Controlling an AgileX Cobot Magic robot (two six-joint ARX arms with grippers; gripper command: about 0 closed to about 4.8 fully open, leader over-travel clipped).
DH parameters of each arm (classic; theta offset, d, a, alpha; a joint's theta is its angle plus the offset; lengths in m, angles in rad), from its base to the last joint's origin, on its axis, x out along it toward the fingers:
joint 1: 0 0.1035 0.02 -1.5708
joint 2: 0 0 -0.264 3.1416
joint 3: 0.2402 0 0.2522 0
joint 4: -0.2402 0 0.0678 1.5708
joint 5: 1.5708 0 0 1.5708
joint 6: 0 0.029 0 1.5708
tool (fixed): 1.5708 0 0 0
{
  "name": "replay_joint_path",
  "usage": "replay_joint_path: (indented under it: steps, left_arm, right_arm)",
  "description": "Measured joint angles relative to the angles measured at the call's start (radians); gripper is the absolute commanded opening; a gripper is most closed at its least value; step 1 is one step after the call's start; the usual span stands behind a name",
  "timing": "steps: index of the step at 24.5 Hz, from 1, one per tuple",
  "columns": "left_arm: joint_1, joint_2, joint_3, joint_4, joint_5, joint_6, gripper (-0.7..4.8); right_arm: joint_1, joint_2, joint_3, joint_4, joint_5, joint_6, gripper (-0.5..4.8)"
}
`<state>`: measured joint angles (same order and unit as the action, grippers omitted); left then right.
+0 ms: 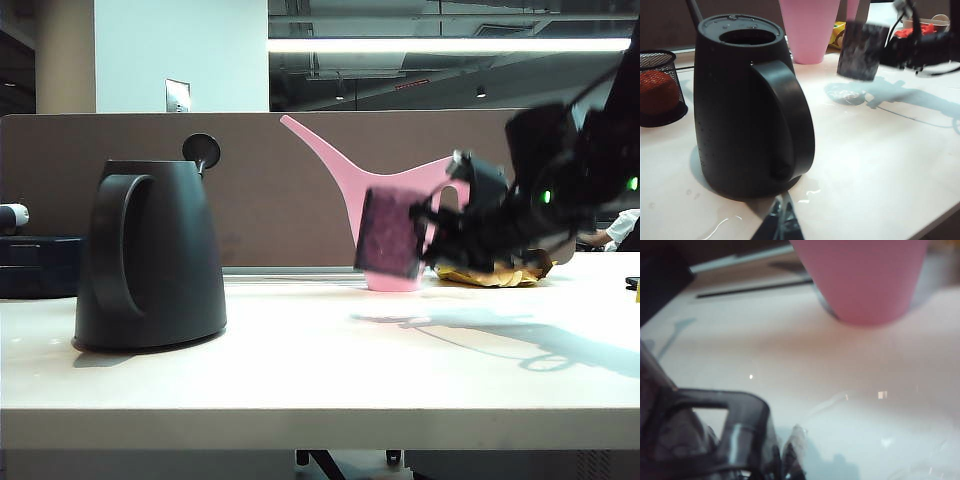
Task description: Pour the water from the cup into the kettle.
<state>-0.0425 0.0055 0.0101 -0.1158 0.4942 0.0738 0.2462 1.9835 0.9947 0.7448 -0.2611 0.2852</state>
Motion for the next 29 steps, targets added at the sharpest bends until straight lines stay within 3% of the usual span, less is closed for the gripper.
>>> replay_joint_path:
  steps: [6, 13, 17, 24, 29]
  left_arm:
    - [0.000, 0.000, 0.000, 0.000, -0.001, 0.000, -0.05]
    - [0.000, 0.000, 0.000, 0.000, -0.077, 0.000, -0.05]
    - [0.000, 0.000, 0.000, 0.000, -0.157, 0.000, -0.05]
    - [0.000, 0.000, 0.000, -0.013, -0.181, 0.000, -0.05]
    - [0.000, 0.000, 0.000, -0.040, -0.183, 0.000, -0.05]
  right_arm:
    - [0.024, -0.235, 0.046, -0.261, 0.075, -0.183, -0.09]
    - [0.147, -0.311, 0.392, -0.775, 0.192, -0.364, -0.09]
    - [0.254, -0.312, 0.479, -0.834, 0.267, -0.446, -0.09]
    - [0.432, -0.294, 0.534, -0.903, 0.485, -0.674, -0.09]
    - [0.480, -0.225, 0.622, -0.942, 0.600, -0.826, -0.09]
